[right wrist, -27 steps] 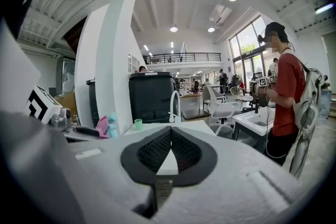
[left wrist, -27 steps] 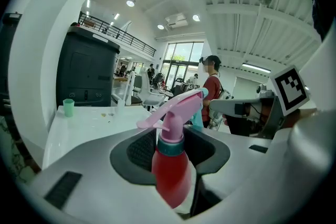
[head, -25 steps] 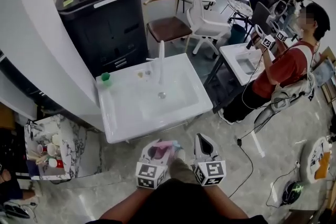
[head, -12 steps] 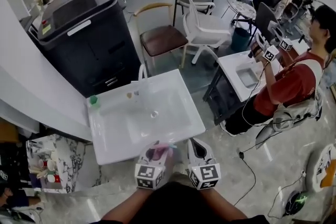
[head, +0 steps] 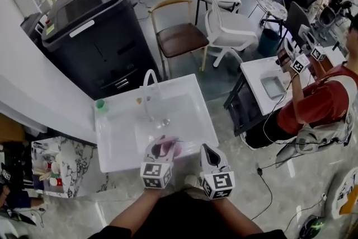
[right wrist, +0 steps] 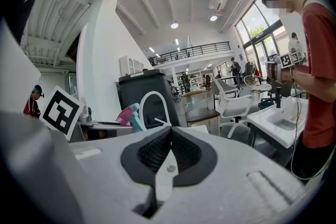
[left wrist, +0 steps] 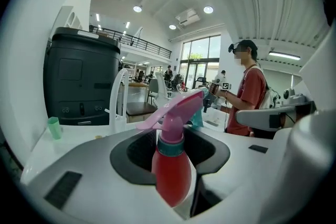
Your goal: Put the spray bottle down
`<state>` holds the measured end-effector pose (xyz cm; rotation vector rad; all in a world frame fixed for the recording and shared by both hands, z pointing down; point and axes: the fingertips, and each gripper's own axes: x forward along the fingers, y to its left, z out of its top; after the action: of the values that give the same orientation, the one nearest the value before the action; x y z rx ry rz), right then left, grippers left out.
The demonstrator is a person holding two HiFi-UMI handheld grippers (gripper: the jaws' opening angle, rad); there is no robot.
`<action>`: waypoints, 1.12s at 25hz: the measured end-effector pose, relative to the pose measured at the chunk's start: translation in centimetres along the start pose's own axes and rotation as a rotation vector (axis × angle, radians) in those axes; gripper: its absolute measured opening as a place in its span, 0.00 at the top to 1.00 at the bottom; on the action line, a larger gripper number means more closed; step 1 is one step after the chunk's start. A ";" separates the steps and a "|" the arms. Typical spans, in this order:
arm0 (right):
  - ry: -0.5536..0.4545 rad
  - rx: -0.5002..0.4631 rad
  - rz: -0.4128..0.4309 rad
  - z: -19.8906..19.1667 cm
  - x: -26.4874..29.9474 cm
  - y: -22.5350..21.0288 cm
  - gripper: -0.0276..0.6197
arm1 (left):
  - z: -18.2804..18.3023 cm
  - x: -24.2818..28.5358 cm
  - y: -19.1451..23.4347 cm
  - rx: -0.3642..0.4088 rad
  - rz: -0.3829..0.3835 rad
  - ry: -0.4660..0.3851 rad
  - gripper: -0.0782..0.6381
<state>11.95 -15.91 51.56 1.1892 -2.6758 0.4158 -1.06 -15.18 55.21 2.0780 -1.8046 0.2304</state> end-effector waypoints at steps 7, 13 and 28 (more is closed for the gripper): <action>0.017 0.013 -0.019 0.2 2.0 -1.6 0.96 | 2.6 4.4 1.5 0.012 0.011 -0.046 0.66; 0.021 -0.013 -0.042 1.1 5.6 -3.9 0.96 | 3.1 9.7 2.6 0.062 -0.021 -0.041 0.66; 0.109 -0.022 -0.041 1.7 18.1 -7.6 0.96 | 3.2 23.9 8.5 0.043 -0.007 0.016 0.66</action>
<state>5.54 -33.87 56.29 1.1779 -2.5523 0.4310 -5.86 -39.25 62.42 2.1051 -1.7982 0.2856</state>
